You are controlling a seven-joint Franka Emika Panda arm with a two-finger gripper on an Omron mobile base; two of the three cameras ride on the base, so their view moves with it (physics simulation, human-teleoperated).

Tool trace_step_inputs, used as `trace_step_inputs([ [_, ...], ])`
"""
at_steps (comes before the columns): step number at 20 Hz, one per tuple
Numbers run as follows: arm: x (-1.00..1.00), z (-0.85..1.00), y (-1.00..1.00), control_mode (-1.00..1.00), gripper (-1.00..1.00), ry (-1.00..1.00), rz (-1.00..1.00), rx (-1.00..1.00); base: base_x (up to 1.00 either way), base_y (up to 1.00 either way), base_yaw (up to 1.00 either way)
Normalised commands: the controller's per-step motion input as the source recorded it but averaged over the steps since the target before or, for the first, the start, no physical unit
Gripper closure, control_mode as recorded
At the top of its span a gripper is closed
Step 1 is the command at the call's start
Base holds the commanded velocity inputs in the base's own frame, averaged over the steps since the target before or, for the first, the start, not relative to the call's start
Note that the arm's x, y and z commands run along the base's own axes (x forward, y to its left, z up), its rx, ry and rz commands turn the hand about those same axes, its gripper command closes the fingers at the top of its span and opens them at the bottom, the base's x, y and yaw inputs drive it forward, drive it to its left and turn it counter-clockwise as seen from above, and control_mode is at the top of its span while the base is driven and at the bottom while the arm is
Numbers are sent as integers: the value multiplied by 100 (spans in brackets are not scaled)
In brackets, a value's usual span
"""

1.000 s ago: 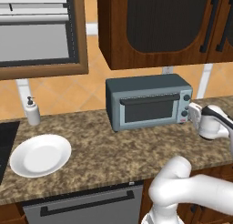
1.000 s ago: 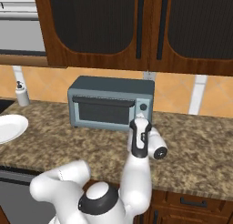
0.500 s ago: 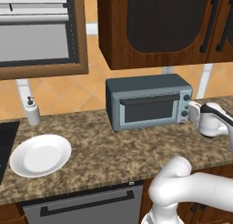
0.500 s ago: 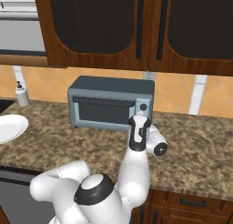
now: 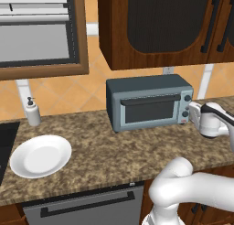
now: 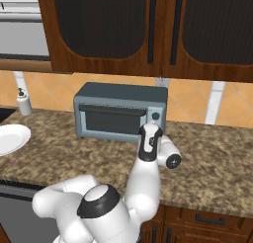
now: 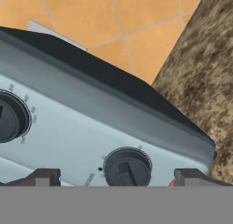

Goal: Pick up the kebab skewer and baguette bread, and place them inside the toaster oven. Close the toaster oven door and start by setting the timer.

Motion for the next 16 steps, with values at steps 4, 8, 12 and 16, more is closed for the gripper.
trace_step_inputs([
  [4, -8, 0, 0, -100, -100, 6, -4, -2, 0, 0, 0],
  [8, 0, 0, 1, -100, -100, 4, 0, 0, 0, 0, 0],
  [12, 0, 0, 1, -100, -100, 2, 0, 0, 0, 0, 0],
  [16, 0, 0, 0, -100, -100, 0, 0, 0, 0, 0, 0],
])
